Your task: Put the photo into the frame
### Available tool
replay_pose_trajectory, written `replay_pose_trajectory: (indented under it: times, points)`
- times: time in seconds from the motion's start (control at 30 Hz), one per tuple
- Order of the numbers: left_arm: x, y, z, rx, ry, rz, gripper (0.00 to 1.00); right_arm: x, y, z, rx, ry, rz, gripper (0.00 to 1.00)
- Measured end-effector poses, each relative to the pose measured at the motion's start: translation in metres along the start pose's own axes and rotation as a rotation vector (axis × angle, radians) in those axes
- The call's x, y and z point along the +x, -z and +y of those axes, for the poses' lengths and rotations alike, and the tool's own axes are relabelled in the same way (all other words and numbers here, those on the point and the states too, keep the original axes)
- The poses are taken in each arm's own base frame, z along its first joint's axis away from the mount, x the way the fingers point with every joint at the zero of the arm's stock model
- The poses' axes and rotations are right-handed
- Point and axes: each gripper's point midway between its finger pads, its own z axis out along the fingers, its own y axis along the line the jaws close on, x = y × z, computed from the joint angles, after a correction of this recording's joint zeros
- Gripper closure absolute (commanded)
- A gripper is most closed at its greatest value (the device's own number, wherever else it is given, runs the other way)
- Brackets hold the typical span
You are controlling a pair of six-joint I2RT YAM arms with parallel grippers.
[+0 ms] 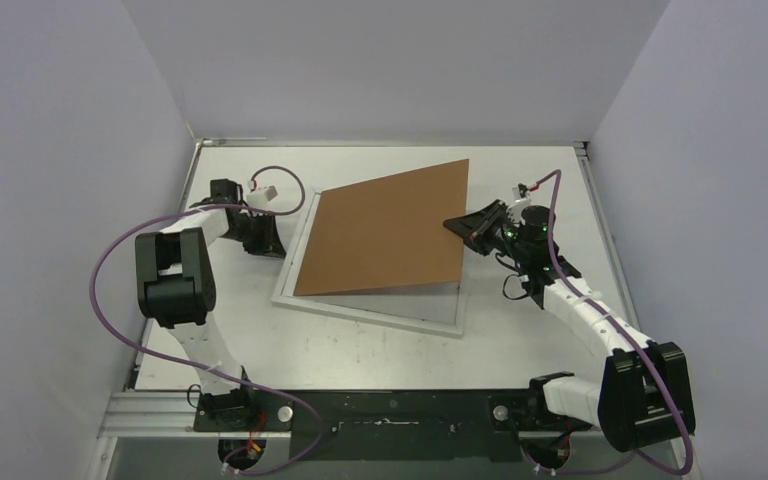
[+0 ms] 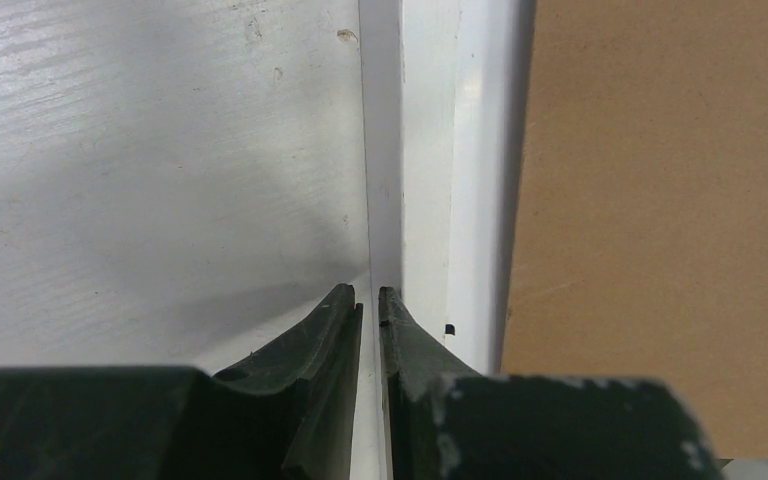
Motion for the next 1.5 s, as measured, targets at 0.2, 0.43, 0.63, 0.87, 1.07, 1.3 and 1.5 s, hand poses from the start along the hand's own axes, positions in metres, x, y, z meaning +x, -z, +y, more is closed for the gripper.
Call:
replay_pose_trajectory:
  times: [0.2,0.43,0.63,0.87,1.07,1.3,1.5]
  points:
    - [0.000,0.000,0.000,0.002,-0.001,0.001,0.88,0.002,0.000,-0.004,0.008,-0.011,-0.001,0.95]
    - [0.000,0.000,-0.001,0.004,-0.007,0.001,0.89,0.001,-0.002,-0.002,-0.003,-0.009,-0.011,0.95]
    - [0.000,0.000,-0.001,0.006,-0.011,0.001,0.89,0.003,-0.007,-0.006,-0.001,-0.022,-0.012,0.95]
    - [0.000,0.000,-0.001,0.008,-0.017,0.002,0.90,0.007,-0.011,-0.009,0.004,-0.029,-0.002,0.95]
    - [0.000,0.000,-0.001,0.008,-0.018,0.001,0.90,0.009,-0.012,-0.008,-0.002,-0.025,0.002,0.95]
    - [0.001,0.000,-0.001,0.010,-0.017,0.003,0.91,0.013,-0.012,-0.013,0.010,-0.029,0.009,0.95]
    - [0.001,0.000,-0.002,0.011,-0.017,0.003,0.92,0.014,-0.012,-0.013,0.012,-0.028,0.009,0.95]
